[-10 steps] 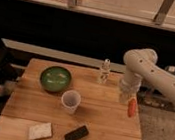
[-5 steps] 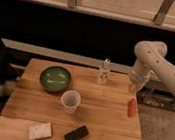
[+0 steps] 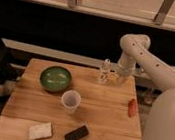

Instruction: Move the arm in a circular motion

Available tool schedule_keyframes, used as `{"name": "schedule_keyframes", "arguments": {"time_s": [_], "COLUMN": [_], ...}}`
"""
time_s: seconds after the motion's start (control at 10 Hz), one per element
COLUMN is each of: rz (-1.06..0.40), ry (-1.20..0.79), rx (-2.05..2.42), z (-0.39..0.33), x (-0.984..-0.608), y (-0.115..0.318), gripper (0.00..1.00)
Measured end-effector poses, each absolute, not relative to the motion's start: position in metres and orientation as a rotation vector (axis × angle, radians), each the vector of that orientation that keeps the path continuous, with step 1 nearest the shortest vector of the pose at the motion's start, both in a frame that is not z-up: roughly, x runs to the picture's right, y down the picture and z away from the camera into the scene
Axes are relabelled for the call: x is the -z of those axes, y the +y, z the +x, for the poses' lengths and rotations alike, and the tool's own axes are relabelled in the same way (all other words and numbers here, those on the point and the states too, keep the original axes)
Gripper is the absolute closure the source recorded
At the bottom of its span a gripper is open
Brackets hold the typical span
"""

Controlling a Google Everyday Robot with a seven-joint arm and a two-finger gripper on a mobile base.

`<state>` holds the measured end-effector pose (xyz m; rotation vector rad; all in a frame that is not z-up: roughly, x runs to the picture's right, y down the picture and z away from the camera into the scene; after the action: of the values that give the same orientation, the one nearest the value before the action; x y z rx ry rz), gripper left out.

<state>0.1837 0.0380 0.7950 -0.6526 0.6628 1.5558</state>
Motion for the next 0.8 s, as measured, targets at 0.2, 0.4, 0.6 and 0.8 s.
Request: {"name": "schedule_keyframes", "arguments": {"time_s": [0.2,0.4,0.6,0.8], "rz": [-0.695,-0.717,-0.688,-0.637], "ry": [0.623,0.614,0.666,0.727], "rx": [-1.494,-1.467,-1.496,-1.561], "z": [0.161,0.161,0.191,0.228], "x": [-0.782,-0.764,-0.754,-0.753], "y": [0.054,0.078,0.099,0.106], "gripper": [1.0,1.0,1.0,1.0]}}
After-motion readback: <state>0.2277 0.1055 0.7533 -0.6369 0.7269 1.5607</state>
